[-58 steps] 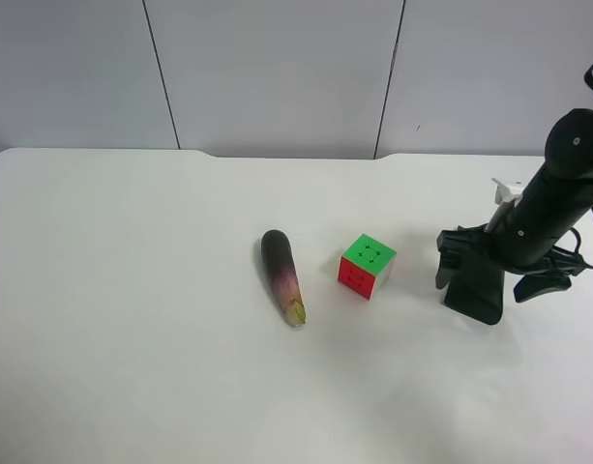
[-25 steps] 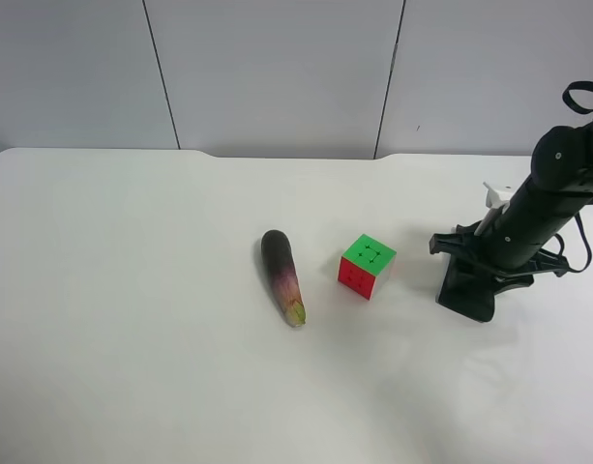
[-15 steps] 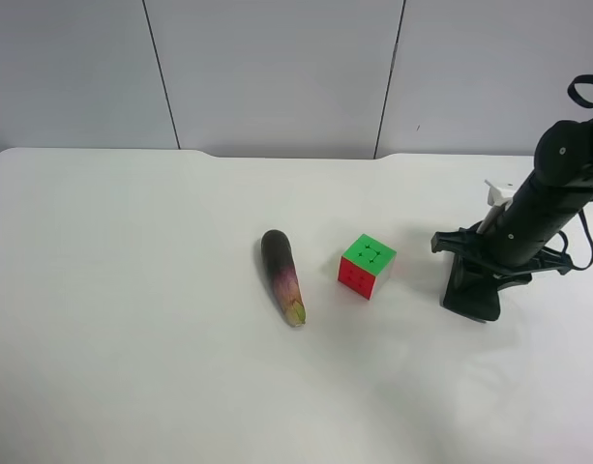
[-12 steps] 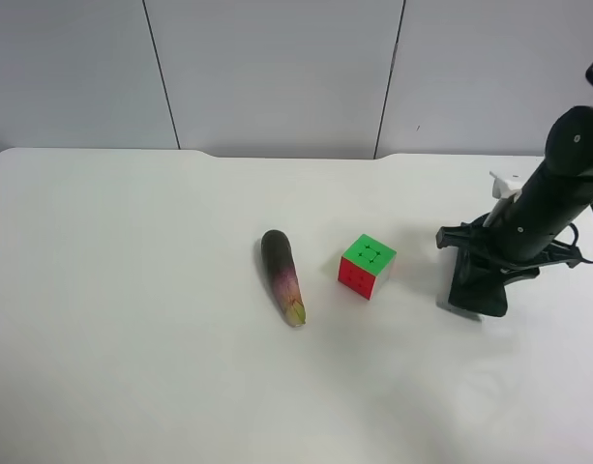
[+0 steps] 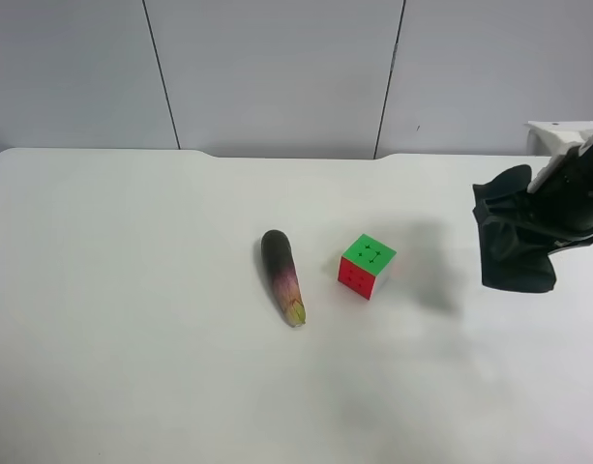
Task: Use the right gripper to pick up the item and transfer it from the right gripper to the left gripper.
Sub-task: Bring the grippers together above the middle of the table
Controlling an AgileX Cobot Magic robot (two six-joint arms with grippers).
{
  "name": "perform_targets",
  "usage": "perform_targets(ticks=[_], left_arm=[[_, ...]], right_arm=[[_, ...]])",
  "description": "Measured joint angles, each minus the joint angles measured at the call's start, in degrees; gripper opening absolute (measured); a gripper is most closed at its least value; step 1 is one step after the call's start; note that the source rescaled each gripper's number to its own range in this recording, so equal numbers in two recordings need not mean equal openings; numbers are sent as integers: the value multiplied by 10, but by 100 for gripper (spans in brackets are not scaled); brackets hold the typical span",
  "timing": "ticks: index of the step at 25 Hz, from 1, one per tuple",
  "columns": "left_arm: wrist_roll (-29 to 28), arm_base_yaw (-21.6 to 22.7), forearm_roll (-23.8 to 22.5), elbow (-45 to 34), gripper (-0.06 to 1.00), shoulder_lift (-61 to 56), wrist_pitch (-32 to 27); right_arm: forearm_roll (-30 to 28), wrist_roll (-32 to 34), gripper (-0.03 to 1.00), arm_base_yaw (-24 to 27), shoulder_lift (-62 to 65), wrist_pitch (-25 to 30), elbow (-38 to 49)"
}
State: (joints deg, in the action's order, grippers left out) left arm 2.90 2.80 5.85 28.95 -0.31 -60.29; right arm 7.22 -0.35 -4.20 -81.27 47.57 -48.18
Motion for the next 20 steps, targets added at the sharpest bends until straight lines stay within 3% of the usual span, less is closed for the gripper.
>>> perform_targets(ticks=[9,20], left_arm=[[0,0,0,0,100,0,0],[0,0,0,0,100,0,0]], right_arm=[[28,-53,5,-16,102,50,0],[39,-130,4,-164,117,88,-47]])
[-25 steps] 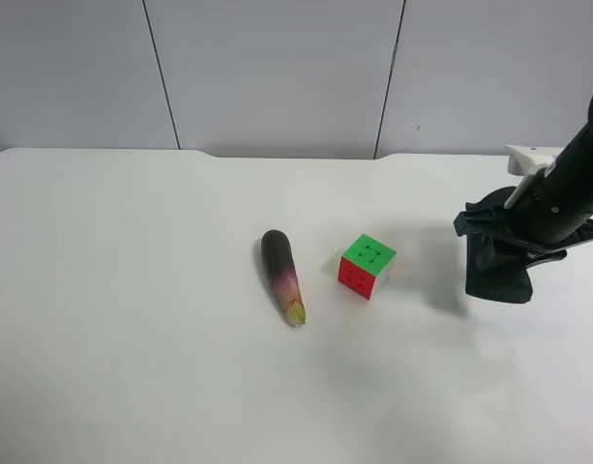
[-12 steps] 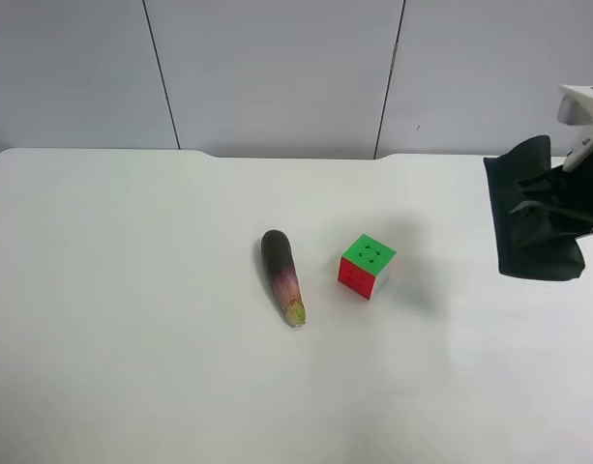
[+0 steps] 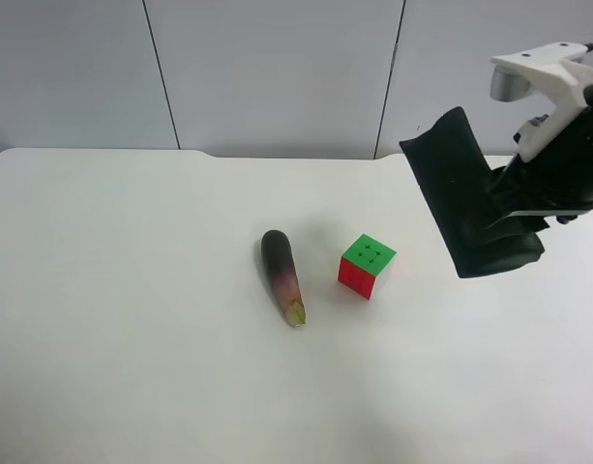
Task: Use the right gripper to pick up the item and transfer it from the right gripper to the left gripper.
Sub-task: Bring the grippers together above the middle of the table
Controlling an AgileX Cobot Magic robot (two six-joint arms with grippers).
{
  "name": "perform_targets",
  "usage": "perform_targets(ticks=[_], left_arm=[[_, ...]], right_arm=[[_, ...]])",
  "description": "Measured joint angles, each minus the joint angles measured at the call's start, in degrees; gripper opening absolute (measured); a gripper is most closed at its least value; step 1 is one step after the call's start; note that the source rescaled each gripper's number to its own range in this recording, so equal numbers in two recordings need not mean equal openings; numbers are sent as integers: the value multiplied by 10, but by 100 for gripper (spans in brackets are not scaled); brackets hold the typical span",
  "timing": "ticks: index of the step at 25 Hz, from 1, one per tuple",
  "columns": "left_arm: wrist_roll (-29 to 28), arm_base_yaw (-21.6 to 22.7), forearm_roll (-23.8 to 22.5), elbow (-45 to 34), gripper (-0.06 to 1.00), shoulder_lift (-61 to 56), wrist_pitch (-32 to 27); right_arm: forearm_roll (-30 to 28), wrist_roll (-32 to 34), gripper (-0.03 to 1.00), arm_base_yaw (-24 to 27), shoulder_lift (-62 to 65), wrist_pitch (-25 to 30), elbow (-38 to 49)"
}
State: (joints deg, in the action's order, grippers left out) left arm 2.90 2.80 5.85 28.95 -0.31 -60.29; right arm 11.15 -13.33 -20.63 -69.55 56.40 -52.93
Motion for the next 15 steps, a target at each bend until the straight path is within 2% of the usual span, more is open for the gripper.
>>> perform_targets(ticks=[5,8,12,15], left_arm=[[0,0,3,0,100,9,0],[0,0,21,5,100,49,0],[17,0,67,24,100,131,-3],[32,-16,110,39,100,190,8]], right_arm=[[0,-39,3,-68,0,0,-28],[0,-63,3,-109,0,-1,-34],[-1,-80,2,-155,-2,-1,-34],[-1,-90,2,-187,-10,-3,-34]])
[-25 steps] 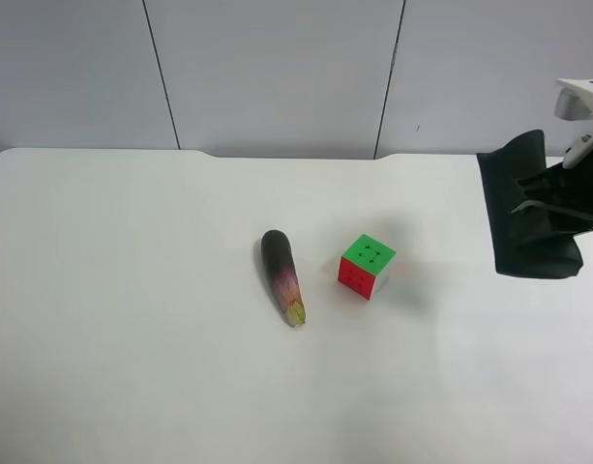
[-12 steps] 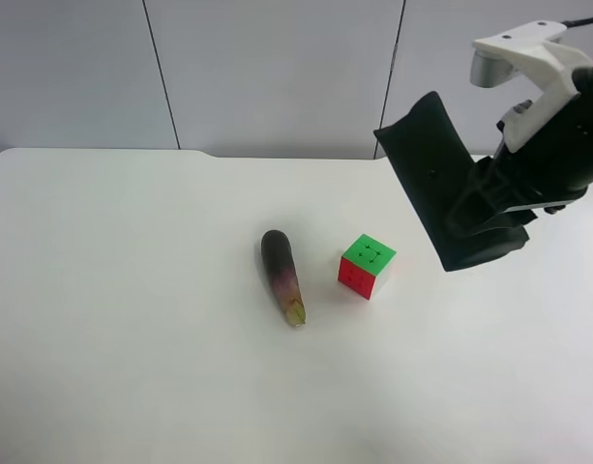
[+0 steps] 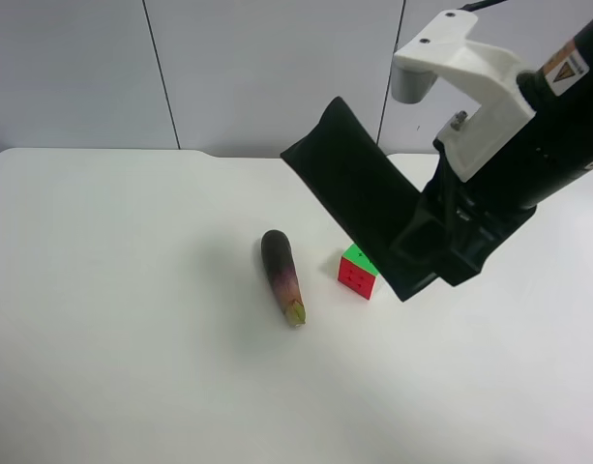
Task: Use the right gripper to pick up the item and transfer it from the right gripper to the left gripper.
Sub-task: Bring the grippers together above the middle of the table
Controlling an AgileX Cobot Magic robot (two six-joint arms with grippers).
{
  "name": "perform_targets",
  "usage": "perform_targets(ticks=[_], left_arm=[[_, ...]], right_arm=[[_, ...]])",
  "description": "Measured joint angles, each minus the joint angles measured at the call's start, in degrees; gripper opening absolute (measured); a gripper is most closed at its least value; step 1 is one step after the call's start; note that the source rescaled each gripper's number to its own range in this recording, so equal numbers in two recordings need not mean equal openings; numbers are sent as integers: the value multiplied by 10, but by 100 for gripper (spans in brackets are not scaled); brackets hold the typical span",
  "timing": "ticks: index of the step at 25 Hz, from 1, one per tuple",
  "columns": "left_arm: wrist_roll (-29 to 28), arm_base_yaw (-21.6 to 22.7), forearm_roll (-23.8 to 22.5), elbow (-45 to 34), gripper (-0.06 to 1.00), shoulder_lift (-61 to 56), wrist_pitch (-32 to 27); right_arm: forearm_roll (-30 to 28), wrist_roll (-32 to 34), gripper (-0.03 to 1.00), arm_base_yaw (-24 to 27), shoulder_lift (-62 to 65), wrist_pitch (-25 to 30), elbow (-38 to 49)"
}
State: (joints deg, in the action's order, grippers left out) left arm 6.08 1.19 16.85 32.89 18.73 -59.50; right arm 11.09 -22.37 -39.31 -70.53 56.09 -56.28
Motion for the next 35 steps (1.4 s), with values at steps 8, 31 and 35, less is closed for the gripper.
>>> perform_targets(ticks=[8,31,35], left_arm=[[14,-80,76,64,100,155,10],[183,-155,343,189,100,460,-3],[192,-156,385,189,100,475,-16]], right_arm=[[22,-29,2,-28,-27,-22,0],[215,-257,1,-30,-27,-29,0],[251,-298,1,-30,-27,-44,0]])
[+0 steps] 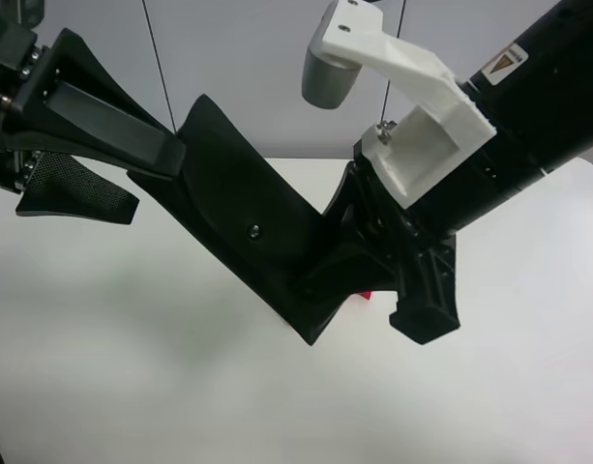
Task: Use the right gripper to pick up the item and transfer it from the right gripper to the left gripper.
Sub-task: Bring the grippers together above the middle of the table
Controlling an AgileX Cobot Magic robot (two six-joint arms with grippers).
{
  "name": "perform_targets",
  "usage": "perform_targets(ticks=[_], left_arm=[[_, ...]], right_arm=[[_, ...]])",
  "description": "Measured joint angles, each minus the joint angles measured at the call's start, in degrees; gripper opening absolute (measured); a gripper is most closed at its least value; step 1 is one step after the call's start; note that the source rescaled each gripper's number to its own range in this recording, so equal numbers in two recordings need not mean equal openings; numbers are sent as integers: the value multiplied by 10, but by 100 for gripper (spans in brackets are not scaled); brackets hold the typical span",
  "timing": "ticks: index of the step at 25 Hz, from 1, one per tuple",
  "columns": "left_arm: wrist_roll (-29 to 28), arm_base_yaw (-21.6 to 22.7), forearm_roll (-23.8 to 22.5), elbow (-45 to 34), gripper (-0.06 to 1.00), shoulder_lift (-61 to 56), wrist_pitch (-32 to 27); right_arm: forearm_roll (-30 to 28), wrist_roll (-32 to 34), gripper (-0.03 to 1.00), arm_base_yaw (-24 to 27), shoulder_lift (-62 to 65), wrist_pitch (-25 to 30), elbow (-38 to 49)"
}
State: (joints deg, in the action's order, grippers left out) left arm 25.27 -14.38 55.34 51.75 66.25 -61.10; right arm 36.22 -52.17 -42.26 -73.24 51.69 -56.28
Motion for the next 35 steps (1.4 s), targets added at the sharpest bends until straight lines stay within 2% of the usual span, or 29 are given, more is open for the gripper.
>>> perform_targets(ticks=[8,15,17,18,23,24,31,32,33,35], left_arm=[[10,-1,78,0,100,20,-31],[10,-1,98,0,97,24,-32],[10,-1,98,0,86,24,-32],[10,-1,98,0,77,24,-32],[12,-1,114,1,5,24,-38],[13,-1,117,3,3,24,-42],[13,-1,118,4,3,24,-43],[13,-1,118,4,3,24,-42],[13,-1,117,4,3,24,-42],[13,-1,106,4,3,24,-39]], right_arm=[[69,-71,1,0,0,-15,0],[98,-93,1,0,-2,-15,0],[99,-93,0,0,-2,-15,0],[100,-93,0,0,-2,-15,0],[106,-94,0,0,-4,-15,0],[107,-94,0,0,-5,-15,0],[109,-94,0,0,-5,-17,0],[109,-94,4,0,-5,-17,0],[109,-94,15,0,-5,-20,0],[112,-92,56,0,-4,-31,-1]])
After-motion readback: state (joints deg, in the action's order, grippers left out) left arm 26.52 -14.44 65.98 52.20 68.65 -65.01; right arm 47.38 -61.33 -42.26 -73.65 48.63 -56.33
